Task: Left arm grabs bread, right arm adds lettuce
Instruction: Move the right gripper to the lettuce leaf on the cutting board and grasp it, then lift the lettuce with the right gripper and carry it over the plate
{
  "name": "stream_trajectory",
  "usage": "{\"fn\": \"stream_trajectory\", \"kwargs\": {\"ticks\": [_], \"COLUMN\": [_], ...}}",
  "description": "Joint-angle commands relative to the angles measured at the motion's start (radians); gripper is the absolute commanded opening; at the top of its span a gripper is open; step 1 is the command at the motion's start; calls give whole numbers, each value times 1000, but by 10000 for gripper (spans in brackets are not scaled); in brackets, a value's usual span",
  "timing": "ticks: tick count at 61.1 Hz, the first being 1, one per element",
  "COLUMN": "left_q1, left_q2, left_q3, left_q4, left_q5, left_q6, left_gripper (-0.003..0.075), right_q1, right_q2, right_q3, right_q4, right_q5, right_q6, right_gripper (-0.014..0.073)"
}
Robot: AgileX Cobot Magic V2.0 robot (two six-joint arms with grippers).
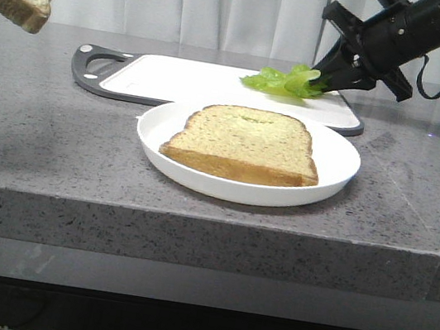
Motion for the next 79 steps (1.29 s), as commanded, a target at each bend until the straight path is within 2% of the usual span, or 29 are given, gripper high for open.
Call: {"fn": "stream_trajectory", "kwargs": {"ticks": [1, 14, 32, 43, 52, 67, 79], "left_q1": [3, 3, 3, 3, 3, 3, 3], "left_q2": [-10, -10, -10, -10, -10, -10, -10], "left_q3": [-26, -26, -26, -26, -26, -26, -26], "left_q4": [-37, -37, -37, -37, -37, -37, -37], "left_q5": [-64, -64, -66, -68, -69, -69, -69], "left_q6": [-11, -11, -11, -11, -11, -11, -11], "left_gripper": [-20, -20, -20, -20, -20, -20, -20], "right_q1": [-1, -1, -2, -2, -1, -1, -1], "right_q2": [-65, -77, -227, -376, -518, -702, -753], "right_q3": [-35, -35, -26, 114, 304, 618, 848], "right_q4": [47, 59, 64, 75, 165, 464, 693], "right_q5": [-18, -17, 81, 96, 134, 247, 315], "right_q6": [-14, -14, -14, -42, -202, -506, -687], "right_gripper": [78, -55, -58, -58, -58, -58, -58]}}
